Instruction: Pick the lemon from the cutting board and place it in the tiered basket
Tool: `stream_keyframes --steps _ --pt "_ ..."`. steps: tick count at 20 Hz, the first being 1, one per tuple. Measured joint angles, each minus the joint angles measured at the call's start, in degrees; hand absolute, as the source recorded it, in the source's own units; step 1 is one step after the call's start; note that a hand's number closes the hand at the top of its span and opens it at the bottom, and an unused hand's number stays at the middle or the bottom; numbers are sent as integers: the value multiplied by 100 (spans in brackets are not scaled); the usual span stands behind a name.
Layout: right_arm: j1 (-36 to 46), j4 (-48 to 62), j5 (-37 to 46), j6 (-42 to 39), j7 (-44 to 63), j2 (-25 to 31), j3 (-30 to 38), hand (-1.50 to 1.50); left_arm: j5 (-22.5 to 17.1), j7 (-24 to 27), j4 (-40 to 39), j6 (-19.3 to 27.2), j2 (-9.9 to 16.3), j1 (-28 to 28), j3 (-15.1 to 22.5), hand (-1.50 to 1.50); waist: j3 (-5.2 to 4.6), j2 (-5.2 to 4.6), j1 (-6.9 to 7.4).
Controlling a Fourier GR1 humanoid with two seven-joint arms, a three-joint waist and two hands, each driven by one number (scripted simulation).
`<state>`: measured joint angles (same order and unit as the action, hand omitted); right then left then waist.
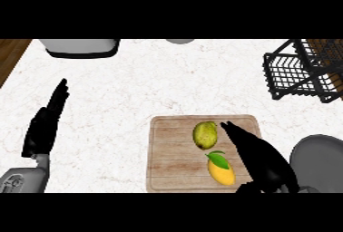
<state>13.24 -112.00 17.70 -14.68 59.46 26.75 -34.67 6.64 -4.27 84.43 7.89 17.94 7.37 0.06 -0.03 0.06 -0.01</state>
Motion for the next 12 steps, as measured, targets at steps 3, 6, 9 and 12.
stream_keyframes --steps 3,6,9,12 --pt "-140 -17 128 -52 9 -72 -33 -150 31 -9 -61 -34 -33 81 -45 0 1 -2 -6" --pt "-276 108 252 -104 -70 -157 -1 -150 75 38 -91 -71 -57 104 -86 0 1 -3 -4" --pt "-354 302 433 -122 -127 -323 0 -150 86 196 -116 -122 -75 -12 -144 0 2 -3 3" --pt "-426 473 604 -165 -208 -483 44 -150 138 58 -127 -149 -112 136 -178 0 2 -5 0"
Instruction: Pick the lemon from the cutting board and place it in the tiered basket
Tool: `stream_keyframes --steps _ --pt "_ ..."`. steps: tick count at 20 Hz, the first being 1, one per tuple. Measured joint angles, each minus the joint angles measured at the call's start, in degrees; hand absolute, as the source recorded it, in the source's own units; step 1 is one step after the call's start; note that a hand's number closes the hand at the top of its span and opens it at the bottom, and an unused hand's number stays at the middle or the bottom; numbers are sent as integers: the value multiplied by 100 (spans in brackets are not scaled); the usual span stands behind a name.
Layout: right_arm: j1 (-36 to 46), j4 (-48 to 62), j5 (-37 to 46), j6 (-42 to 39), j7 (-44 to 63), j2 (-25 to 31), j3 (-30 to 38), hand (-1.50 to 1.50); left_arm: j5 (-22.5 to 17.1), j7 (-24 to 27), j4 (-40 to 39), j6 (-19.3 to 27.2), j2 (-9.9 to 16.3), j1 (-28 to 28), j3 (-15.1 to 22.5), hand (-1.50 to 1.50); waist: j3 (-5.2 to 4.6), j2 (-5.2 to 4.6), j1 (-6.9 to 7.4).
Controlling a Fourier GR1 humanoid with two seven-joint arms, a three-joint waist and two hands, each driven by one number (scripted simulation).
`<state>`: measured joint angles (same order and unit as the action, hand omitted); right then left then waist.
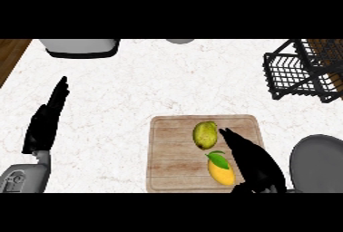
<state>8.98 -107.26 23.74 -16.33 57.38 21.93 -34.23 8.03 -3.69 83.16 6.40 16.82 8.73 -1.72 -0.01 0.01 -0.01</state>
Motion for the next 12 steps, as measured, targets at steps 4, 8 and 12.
stream_keyframes --steps 4,8,12 --pt "36 227 62 -153 -102 -177 159 -150 61 166 -109 -25 -51 -15 -77 0 -1 0 3" --pt "-87 479 330 -194 -197 -477 68 -150 128 -4 141 -46 -118 -100 -80 0 0 1 10" --pt "-25 847 464 -259 -428 -735 177 -150 104 67 45 -170 -98 -81 -214 0 -2 5 12"
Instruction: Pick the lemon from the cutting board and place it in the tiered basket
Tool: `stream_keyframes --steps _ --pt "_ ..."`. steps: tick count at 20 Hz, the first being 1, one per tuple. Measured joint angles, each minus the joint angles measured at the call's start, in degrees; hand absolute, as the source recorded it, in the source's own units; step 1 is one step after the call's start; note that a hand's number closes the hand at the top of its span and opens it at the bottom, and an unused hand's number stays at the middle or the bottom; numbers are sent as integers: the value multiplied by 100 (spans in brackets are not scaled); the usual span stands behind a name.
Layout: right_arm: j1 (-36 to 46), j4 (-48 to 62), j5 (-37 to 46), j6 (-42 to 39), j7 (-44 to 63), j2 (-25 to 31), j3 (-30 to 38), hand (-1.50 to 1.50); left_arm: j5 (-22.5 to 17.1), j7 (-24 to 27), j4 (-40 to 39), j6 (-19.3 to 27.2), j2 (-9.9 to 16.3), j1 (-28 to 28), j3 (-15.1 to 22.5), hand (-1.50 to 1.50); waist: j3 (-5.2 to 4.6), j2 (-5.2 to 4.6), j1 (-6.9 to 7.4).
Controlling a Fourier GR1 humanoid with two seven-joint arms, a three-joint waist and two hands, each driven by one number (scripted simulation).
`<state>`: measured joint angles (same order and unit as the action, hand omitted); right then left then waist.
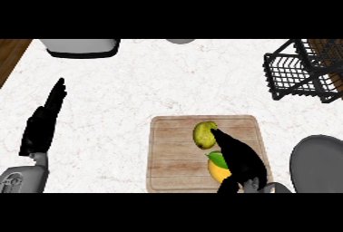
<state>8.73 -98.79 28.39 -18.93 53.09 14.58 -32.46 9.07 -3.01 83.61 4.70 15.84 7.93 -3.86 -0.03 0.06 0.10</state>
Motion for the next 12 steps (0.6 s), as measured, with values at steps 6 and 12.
stream_keyframes --steps 6,12 --pt "-88 278 185 -114 -102 -311 55 150 69 -44 -1 -78 -72 43 -35 0 -13 26 -8" --pt "177 512 314 -563 -528 -63 -97 150 41 -72 119 -153 -17 3 -108 0 -34 55 5"
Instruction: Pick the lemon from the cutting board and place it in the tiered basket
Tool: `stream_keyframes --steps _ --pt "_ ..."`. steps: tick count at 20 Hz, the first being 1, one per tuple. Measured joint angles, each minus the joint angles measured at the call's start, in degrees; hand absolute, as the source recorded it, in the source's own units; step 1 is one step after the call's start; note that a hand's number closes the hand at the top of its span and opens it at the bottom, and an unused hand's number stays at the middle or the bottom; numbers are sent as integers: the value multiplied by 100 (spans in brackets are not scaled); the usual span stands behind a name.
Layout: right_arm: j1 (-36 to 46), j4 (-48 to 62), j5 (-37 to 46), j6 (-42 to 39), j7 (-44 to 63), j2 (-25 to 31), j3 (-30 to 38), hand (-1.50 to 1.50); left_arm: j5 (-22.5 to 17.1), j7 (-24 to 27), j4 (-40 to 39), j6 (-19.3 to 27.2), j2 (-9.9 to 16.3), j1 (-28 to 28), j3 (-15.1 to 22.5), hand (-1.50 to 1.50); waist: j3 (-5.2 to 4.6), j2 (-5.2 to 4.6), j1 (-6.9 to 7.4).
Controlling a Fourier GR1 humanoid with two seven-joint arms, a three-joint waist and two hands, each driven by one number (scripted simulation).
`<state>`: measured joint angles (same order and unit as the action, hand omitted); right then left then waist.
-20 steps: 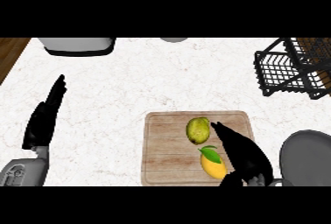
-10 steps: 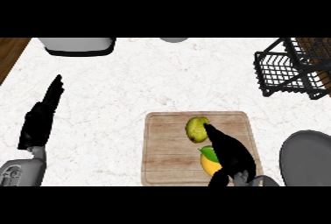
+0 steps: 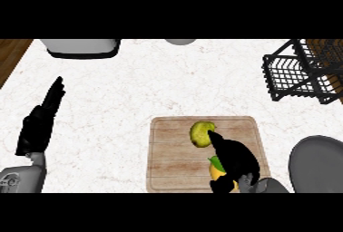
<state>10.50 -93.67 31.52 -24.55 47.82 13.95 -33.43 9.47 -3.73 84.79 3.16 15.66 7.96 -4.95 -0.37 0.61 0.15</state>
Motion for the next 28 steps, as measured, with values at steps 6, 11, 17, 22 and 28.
stream_keyframes --steps 6,11,17,22,28 --pt "-184 -225 146 57 -13 -243 85 150 113 -28 -64 41 -104 46 15 0 -1 3 -33" --pt "-392 -607 32 122 -1 -380 408 150 176 -180 -20 47 -160 159 10 0 10 -15 -39" --pt "191 -337 610 856 -75 -848 636 150 146 -55 -162 -33 -155 201 -46 0 30 -55 9" --pt "891 -33 1189 1861 -327 -1106 1065 150 163 -58 -164 -38 -132 233 -71 0 37 -67 25" --pt "1647 -457 1891 2563 -256 -1064 1505 150 152 -71 -104 -55 -152 173 -74 0 35 -50 5"
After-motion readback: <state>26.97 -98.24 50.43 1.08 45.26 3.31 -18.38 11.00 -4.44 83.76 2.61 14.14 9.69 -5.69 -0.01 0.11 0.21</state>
